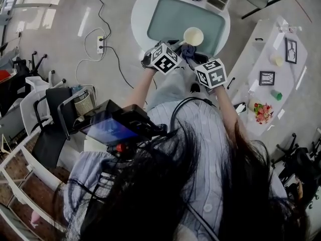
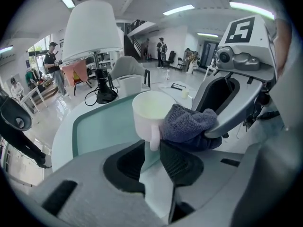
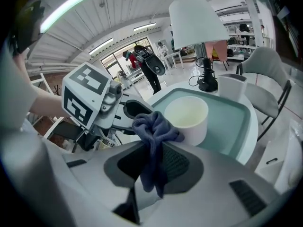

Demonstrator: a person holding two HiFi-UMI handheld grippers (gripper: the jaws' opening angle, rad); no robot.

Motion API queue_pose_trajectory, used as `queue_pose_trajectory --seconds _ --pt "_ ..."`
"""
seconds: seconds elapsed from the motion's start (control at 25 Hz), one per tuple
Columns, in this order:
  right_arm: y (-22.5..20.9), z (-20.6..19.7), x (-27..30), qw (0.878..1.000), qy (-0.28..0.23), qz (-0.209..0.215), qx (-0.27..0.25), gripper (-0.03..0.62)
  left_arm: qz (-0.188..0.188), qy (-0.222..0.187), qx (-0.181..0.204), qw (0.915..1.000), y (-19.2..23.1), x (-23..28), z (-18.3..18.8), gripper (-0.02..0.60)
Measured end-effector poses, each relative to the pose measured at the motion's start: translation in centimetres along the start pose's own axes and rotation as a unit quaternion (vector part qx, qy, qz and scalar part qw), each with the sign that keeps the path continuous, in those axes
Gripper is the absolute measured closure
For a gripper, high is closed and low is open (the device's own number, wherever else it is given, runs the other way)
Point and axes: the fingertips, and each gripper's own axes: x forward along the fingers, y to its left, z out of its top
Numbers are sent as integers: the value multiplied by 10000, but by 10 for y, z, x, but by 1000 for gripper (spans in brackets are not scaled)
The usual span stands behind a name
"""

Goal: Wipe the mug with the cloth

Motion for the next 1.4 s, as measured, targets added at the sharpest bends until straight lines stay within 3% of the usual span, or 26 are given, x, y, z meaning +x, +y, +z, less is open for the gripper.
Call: queue_pose_trajectory --seconds 0.32,0.56,0.72,0.92,1.12,1.24,1.4 --pt "-17 -1 -5 9996 -25 -116 256 488 -46 -65 134 9999 0 4 -1 518" --pt "-23 -8 -23 9994 -56 -240 253 488 -163 39 608 9980 -12 -1 2 520" --pt "-27 -2 -16 9991 -40 -294 312 488 -228 163 792 9965 7 -2 -4 522" --pt "-34 0 -16 9986 -55 -372 368 488 -395 377 1151 9919 23 -3 -9 522" --pt "-46 1 -18 9978 -91 -492 437 488 -538 677 1693 9818 40 -1 -10 522" --pt "-49 2 -20 9976 -99 -522 435 488 -512 673 1642 9828 46 -1 -7 521" --pt "-50 4 -20 9977 -88 -511 431 488 -366 458 1028 9930 44 -6 -4 520"
